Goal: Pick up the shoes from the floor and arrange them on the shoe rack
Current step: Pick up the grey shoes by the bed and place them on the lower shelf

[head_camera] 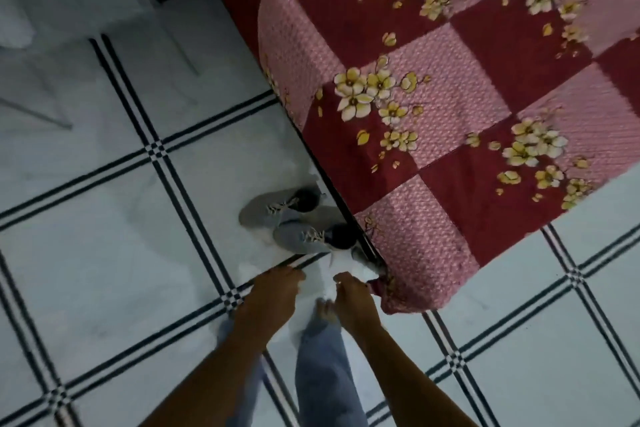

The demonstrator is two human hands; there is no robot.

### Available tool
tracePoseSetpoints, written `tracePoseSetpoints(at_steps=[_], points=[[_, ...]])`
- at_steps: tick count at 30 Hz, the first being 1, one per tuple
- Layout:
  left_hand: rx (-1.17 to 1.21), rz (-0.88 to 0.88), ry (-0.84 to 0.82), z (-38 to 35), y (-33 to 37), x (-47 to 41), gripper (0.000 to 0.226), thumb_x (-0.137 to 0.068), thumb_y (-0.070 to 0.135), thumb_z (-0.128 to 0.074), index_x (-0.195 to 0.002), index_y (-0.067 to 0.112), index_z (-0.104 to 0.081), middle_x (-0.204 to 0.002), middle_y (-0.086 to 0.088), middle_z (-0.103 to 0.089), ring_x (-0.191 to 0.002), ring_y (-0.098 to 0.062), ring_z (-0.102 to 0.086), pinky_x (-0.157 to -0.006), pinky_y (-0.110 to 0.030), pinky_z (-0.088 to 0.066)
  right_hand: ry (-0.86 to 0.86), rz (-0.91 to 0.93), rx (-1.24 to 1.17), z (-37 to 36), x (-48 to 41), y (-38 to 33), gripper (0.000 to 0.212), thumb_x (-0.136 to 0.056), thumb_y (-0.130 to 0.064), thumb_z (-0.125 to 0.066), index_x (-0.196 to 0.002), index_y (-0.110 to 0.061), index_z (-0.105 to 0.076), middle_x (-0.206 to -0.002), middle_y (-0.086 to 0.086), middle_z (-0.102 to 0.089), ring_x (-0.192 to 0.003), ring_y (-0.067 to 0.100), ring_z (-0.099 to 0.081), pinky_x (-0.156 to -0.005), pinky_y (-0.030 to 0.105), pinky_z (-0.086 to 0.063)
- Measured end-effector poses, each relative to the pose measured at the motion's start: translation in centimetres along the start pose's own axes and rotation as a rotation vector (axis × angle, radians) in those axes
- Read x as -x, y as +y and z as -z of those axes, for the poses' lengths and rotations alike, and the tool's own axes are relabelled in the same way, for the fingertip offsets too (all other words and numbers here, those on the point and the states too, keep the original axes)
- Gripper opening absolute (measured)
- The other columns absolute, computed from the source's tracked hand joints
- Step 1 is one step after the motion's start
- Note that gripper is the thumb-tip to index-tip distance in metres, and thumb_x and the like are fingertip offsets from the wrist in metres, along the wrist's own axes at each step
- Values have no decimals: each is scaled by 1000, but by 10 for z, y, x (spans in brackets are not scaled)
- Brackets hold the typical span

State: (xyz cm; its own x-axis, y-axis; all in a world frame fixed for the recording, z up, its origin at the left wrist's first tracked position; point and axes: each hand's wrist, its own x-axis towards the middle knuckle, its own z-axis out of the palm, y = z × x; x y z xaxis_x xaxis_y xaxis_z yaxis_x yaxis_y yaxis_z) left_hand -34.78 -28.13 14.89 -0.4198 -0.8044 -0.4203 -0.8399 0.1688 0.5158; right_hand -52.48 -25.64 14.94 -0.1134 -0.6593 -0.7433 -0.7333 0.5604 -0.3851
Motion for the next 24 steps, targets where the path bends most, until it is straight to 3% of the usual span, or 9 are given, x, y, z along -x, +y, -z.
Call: tracePoseSetpoints(at_steps=[3,5,7,10,14,17,20,24], points=[[146,38,8,-80,-7,-49,36,-70,-2,-73,-103,13,-70,-91,-8,-74,-84,-26,-70,-75,-35,-59,-34,-85,-187,-31,-48,45,34,-93,-4,-43,-125,-6,-50,-115,9,-58,-109,21,-55,-88,18,-39],[166,31,-3,-134,-25,-87,38,-68,-7,-71,-103,7,-70,-92,-15,-73,-84,-33,-70,-75,-40,-60,-41,-128,-230,-62,-90,75,34,-95,-3,-38,-128,-4,-46,-117,9,-55,-109,19,-52,-82,9,-37],[187,24,-25,-184,-41,-124,44,-76,-11,-59,-118,2,-63,-112,-22,-67,-102,-36,-65,-88,-42,-55,-27,-170,-235,-98,-135,108,37,-97,-3,-35,-133,-4,-43,-134,13,-51,-122,25,-48,-93,20,-36],[165,25,-138,-248,-56,-181,55,-89,-11,-43,-141,5,-38,-145,-19,-42,-132,-33,-40,-112,-38,-32,22,-263,-296,-132,-187,155,39,-95,-1,-35,-134,-5,-44,-138,18,-49,-124,31,-47,-100,36,-38],[151,-18,-53,-316,-50,-247,39,-90,9,-56,-128,4,-54,-131,-22,-54,-122,-39,-47,-106,-47,-38,94,-271,-200,-162,-236,210,41,-92,1,-35,-130,-8,-48,-132,15,-55,-122,29,-50,-99,35,-37],[109,95,-114,-334,-48,-265,47,-89,28,-62,-130,9,-50,-132,-16,-54,-123,-34,-48,-105,-42,-40,129,-256,-176,-169,-246,233,42,-91,2,-34,-128,-10,-50,-132,13,-56,-122,28,-50,-98,33,-37],[89,145,-108,-344,-57,-260,34,-92,20,-56,-125,10,-55,-123,-14,-60,-116,-32,-55,-95,-39,-46,125,-236,-140,-168,-248,246,43,-91,2,-34,-129,-11,-50,-131,12,-57,-120,27,-51,-99,36,-40],[145,225,-135,-337,-82,-199,39,-91,13,-56,-129,8,-51,-124,-14,-60,-113,-30,-57,-93,-34,-48,89,-207,-95,-161,-230,242,43,-91,1,-34,-129,-10,-49,-129,14,-57,-119,28,-52,-98,37,-40]])
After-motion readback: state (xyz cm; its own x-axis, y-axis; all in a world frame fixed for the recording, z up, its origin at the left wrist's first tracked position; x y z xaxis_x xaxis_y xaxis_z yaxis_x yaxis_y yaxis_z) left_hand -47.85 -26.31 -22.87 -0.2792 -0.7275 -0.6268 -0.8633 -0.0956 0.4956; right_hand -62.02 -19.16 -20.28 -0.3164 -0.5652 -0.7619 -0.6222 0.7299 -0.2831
